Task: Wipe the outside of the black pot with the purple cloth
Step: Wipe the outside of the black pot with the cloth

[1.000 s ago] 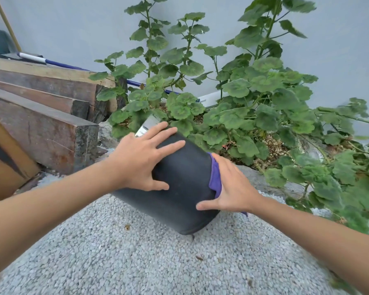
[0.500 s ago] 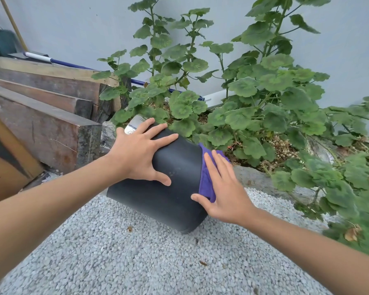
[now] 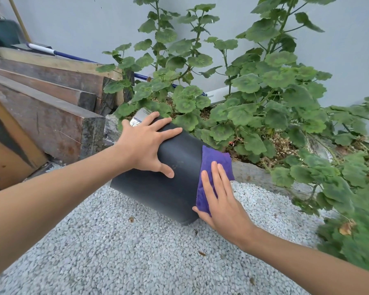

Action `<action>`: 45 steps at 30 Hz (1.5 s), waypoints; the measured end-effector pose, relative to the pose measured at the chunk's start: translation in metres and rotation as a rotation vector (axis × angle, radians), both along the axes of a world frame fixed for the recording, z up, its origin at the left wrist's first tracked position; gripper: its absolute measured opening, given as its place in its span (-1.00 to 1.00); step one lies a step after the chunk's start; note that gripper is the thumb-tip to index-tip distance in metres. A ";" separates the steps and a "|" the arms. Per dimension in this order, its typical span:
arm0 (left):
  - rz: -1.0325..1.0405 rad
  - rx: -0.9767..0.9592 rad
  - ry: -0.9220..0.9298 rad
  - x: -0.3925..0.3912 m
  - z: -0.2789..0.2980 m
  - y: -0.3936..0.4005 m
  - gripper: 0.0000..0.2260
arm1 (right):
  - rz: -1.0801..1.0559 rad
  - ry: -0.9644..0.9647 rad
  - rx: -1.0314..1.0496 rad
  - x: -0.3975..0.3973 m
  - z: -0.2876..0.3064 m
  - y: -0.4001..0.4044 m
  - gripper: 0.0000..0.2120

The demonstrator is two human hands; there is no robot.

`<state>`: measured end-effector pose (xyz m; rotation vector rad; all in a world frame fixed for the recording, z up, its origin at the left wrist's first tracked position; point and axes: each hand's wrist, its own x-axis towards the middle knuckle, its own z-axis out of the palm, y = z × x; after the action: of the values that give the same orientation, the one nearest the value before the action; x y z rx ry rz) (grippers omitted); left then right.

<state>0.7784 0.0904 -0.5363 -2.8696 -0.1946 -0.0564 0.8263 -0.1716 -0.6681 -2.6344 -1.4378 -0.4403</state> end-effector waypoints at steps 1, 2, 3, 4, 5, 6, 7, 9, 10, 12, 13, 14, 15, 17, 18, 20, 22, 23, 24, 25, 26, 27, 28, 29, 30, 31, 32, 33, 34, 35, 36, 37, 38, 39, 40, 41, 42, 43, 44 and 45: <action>0.000 0.001 0.003 0.000 0.000 0.000 0.11 | 0.005 -0.009 -0.032 -0.001 -0.001 -0.002 -0.14; 0.001 -0.001 0.005 0.000 0.000 0.000 0.11 | 0.007 -0.014 -0.064 -0.002 -0.002 -0.003 -0.16; 0.003 -0.003 0.006 0.000 0.001 0.000 0.11 | 0.009 -0.015 -0.090 -0.004 -0.002 -0.005 -0.18; 0.005 -0.004 0.010 0.000 0.001 -0.001 0.11 | 0.010 -0.014 -0.109 -0.006 -0.003 -0.006 -0.20; 0.007 -0.001 0.013 0.000 0.000 -0.001 0.12 | 0.009 -0.015 -0.119 -0.009 -0.004 -0.007 -0.22; 0.008 0.003 0.014 0.000 0.000 -0.001 0.12 | 0.013 -0.019 -0.126 -0.010 -0.005 -0.007 -0.25; 0.008 0.005 0.014 0.000 -0.001 -0.001 0.12 | 0.022 -0.023 -0.138 -0.012 -0.006 -0.008 -0.26; 0.006 0.004 0.012 -0.001 -0.001 -0.002 0.12 | 0.045 -0.042 -0.176 -0.014 -0.007 -0.011 -0.25; 0.006 0.005 0.012 -0.001 -0.002 -0.003 0.12 | 0.052 -0.056 -0.197 -0.015 -0.007 -0.014 -0.22; 0.009 0.006 0.013 -0.002 -0.002 -0.004 0.11 | 0.080 -0.088 -0.239 -0.017 -0.010 -0.022 -0.15; 0.011 0.007 0.012 -0.002 -0.002 -0.004 0.11 | 0.105 -0.126 -0.260 -0.019 -0.012 -0.025 -0.12; 0.011 0.006 0.012 -0.002 -0.002 -0.004 0.11 | 0.137 -0.174 -0.279 -0.020 -0.014 -0.028 -0.10; 0.011 0.004 0.011 -0.002 -0.002 -0.004 0.11 | 0.172 -0.220 -0.293 -0.022 -0.015 -0.031 -0.10; 0.011 0.002 0.012 -0.002 -0.002 -0.005 0.11 | 0.240 -0.285 -0.281 -0.024 -0.017 -0.034 -0.20; 0.011 0.003 0.013 -0.002 -0.002 -0.005 0.11 | 0.270 -0.298 -0.270 -0.026 -0.017 -0.034 -0.24; 0.015 0.009 0.018 -0.002 -0.002 -0.005 0.11 | 0.319 -0.272 -0.298 -0.028 -0.015 -0.035 -0.23; 0.014 0.011 0.025 -0.003 -0.002 -0.006 0.10 | 0.346 -0.174 -0.389 -0.031 -0.011 -0.038 -0.07; 0.013 0.008 0.026 -0.003 -0.002 -0.006 0.10 | 0.350 -0.133 -0.427 -0.032 -0.009 -0.038 -0.04; 0.010 0.008 0.026 -0.003 -0.002 -0.006 0.10 | 0.351 -0.109 -0.451 -0.032 -0.007 -0.038 -0.04; 0.009 0.010 0.026 -0.003 -0.002 -0.006 0.10 | 0.357 -0.096 -0.476 -0.032 -0.003 -0.037 -0.05; 0.008 0.012 0.027 -0.003 -0.002 -0.006 0.10 | 0.366 -0.080 -0.497 -0.032 -0.001 -0.037 -0.06; 0.008 0.015 0.028 -0.003 -0.002 -0.007 0.10 | 0.377 -0.062 -0.512 -0.031 0.000 -0.036 -0.07; 0.009 0.018 0.030 -0.003 -0.002 -0.007 0.10 | 0.391 -0.051 -0.521 -0.031 0.001 -0.036 -0.09; 0.010 0.023 0.031 -0.003 -0.002 -0.007 0.10 | 0.407 -0.051 -0.538 -0.032 0.001 -0.035 -0.09; 0.009 0.030 0.031 -0.003 -0.002 -0.008 0.10 | 0.426 -0.063 -0.555 -0.033 -0.002 -0.034 -0.09; 0.008 0.036 0.030 -0.003 -0.002 -0.009 0.10 | 0.448 -0.062 -0.571 -0.034 -0.004 -0.034 -0.10; 0.006 0.043 0.028 -0.003 -0.002 -0.011 0.10 | 0.467 -0.050 -0.581 -0.035 -0.006 -0.033 -0.13; 0.005 0.048 0.026 -0.003 -0.003 -0.012 0.10 | 0.478 -0.038 -0.587 -0.036 -0.007 -0.032 -0.17; 0.004 0.051 0.023 -0.004 -0.003 -0.014 0.10 | 0.486 -0.032 -0.592 -0.036 -0.007 -0.030 -0.21; 0.003 0.052 0.021 -0.004 -0.003 -0.015 0.10 | 0.489 -0.014 -0.613 -0.036 -0.008 -0.027 -0.25; 0.002 0.051 0.020 -0.004 -0.004 -0.017 0.10 | 0.483 0.016 -0.640 -0.037 -0.010 -0.026 -0.28; 0.003 0.050 0.018 -0.004 -0.003 -0.018 0.10 | 0.475 0.038 -0.663 -0.037 -0.010 -0.025 -0.32; 0.003 0.052 0.016 -0.004 -0.003 -0.018 0.10 | 0.464 0.040 -0.671 -0.038 -0.011 -0.023 -0.36; 0.003 0.055 0.014 -0.005 -0.003 -0.019 0.10 | 0.454 0.023 -0.681 -0.039 -0.011 -0.021 -0.40; 0.003 0.059 0.011 -0.005 -0.002 -0.019 0.10 | 0.446 0.002 -0.697 -0.040 -0.011 -0.020 -0.44; 0.002 0.063 0.007 -0.005 -0.002 -0.020 0.10 | 0.430 -0.007 -0.718 -0.041 -0.011 -0.018 -0.48; 0.002 0.067 0.001 -0.006 -0.002 -0.021 0.10 | 0.411 -0.011 -0.744 -0.043 -0.011 -0.017 -0.53; 0.002 0.073 -0.006 -0.006 -0.002 -0.023 0.09 | 0.390 -0.023 -0.771 -0.045 -0.010 -0.015 -0.58; 0.001 0.080 -0.011 -0.007 -0.003 -0.025 0.09 | 0.371 -0.039 -0.792 -0.048 -0.009 -0.014 -0.64; -0.001 0.088 -0.013 -0.007 -0.003 -0.028 0.09 | 0.352 -0.046 -0.814 -0.050 -0.007 -0.013 -0.68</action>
<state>0.7710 0.0628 -0.5393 -2.7819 -0.1884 -0.0816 0.7767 -0.1845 -0.6752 -2.7801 -2.4443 0.1748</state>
